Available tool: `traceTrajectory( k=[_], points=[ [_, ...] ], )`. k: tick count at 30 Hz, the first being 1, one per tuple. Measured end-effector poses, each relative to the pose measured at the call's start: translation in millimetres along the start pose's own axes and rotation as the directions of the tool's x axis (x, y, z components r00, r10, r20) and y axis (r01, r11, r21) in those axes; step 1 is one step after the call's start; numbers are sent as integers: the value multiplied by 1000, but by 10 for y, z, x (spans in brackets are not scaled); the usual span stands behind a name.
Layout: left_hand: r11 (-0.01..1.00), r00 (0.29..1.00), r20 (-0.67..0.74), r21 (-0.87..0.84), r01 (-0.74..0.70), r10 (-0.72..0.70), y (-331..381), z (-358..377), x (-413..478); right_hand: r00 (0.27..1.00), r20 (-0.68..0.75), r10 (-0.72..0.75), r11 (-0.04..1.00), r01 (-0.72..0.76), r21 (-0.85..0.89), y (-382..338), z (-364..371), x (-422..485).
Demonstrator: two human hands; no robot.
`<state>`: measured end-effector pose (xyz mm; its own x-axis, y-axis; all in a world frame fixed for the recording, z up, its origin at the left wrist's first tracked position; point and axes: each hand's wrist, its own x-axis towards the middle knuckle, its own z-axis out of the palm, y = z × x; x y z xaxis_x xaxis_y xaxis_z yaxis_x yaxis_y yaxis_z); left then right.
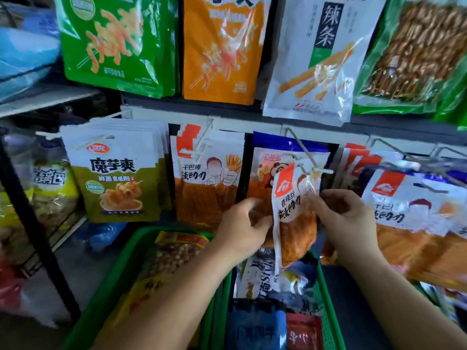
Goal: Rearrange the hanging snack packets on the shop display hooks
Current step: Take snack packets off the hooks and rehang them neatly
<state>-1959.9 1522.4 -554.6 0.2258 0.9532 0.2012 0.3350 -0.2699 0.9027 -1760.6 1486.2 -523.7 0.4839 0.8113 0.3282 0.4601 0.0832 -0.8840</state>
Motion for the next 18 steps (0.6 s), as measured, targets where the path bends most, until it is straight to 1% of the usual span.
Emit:
traceTrajectory(
  k=[1,2,3,5,6,7,8,10,15,16,17,18],
  points=[
    [1000,1000,-24,-13,-8,8,41,48,6,1000,-2,14,1000,-14,-12,29,-37,18],
    [1000,996,-85,-19,-19,17,83,87,10,999,25,34,999,-34,-22,70,-53,34],
    [999,983,-181,-16,-40,36,126,113,8,996,75,55,998,-54,-15,111,-59,37],
    [992,919,-377,2,-127,119,243,134,-8,977,195,84,996,-87,4,197,-32,44],
    [980,883,-430,23,-199,189,323,136,-26,969,235,75,997,-75,-12,233,-11,45],
    [959,847,-456,53,-279,272,416,136,-62,965,257,58,998,-48,-42,260,0,41],
    [932,815,-461,91,-350,351,502,142,-109,962,270,41,997,-23,-69,271,8,36],
    [885,770,-440,171,-434,462,629,180,-210,956,292,8,997,15,-75,250,-2,19],
    [763,711,-307,407,-503,633,659,235,-390,933,353,-74,997,69,27,136,-102,-80],
    [739,707,-270,430,-518,653,659,235,-416,920,380,-98,995,86,49,117,-137,-101],
    [735,724,-228,429,-525,651,672,238,-443,903,412,-122,992,103,68,98,-178,-123],
    [759,767,-188,408,-507,614,675,249,-463,888,437,-142,990,118,81,85,-217,-146]
  ],
)
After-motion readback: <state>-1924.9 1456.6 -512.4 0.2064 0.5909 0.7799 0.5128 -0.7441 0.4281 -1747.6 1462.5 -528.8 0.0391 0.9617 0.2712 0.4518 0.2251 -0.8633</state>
